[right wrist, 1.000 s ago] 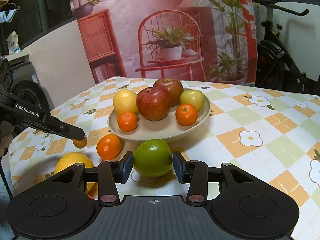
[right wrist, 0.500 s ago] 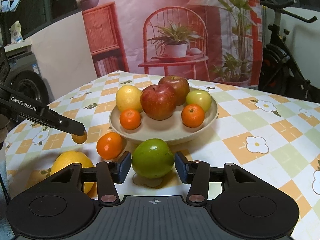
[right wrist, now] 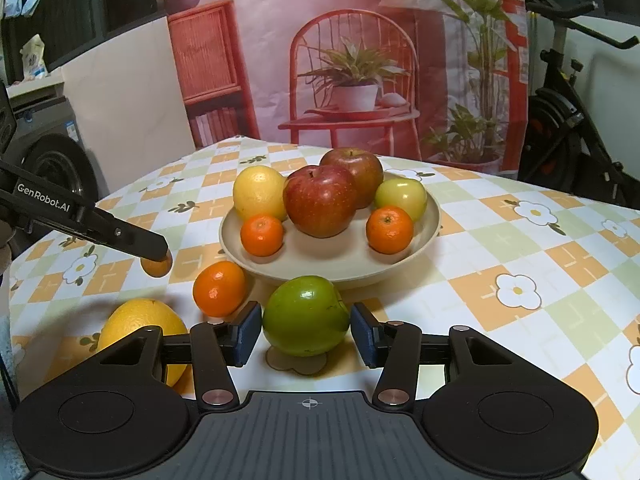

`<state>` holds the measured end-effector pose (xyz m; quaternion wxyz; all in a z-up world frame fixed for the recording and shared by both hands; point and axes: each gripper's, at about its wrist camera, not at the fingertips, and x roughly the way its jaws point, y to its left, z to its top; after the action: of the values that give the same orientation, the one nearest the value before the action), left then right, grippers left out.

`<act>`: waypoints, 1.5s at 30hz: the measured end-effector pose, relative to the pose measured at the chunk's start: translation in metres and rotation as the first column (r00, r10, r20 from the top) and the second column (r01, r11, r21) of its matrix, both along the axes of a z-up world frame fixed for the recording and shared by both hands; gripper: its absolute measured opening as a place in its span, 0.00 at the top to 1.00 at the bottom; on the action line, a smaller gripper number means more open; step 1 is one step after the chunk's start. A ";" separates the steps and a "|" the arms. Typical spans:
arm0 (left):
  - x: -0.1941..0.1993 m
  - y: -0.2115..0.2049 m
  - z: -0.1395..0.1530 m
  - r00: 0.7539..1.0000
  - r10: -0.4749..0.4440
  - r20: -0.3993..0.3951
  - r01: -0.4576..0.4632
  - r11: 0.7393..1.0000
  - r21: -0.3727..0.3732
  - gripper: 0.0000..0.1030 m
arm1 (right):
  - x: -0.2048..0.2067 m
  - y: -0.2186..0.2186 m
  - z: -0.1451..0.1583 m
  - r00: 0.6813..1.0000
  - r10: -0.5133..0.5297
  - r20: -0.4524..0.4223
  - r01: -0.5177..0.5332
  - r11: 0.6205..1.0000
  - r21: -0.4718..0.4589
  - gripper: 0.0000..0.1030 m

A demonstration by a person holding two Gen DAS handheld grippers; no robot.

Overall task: Organize fruits
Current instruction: 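Grasp the kiwi with the left gripper while the right grasps the green apple, then carry the kiwi and green apple onto the plate and open both grippers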

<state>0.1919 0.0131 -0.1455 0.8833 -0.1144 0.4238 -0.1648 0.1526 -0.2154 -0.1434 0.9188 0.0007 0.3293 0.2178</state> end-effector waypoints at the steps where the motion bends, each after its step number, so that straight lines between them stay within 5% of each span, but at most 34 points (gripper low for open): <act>1: 0.000 0.000 0.000 1.000 0.000 0.001 0.000 1.000 0.000 0.74 | 0.000 0.000 0.000 1.000 0.001 -0.001 -0.001 1.000 0.001 0.56; 16: 0.006 -0.007 0.016 0.998 -0.022 0.056 0.021 0.999 0.028 0.74 | -0.011 -0.015 0.010 0.997 -0.052 0.063 0.046 0.994 0.095 0.61; 45: 0.008 -0.017 0.015 0.997 -0.045 0.056 0.043 0.999 0.033 0.74 | -0.012 0.004 0.000 0.999 0.036 -0.004 -0.036 0.999 0.003 0.56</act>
<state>0.2000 -0.0041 -0.1308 0.8928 -0.0864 0.4035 -0.1805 0.1408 -0.2115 -0.1439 0.9140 -0.0034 0.3309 0.2350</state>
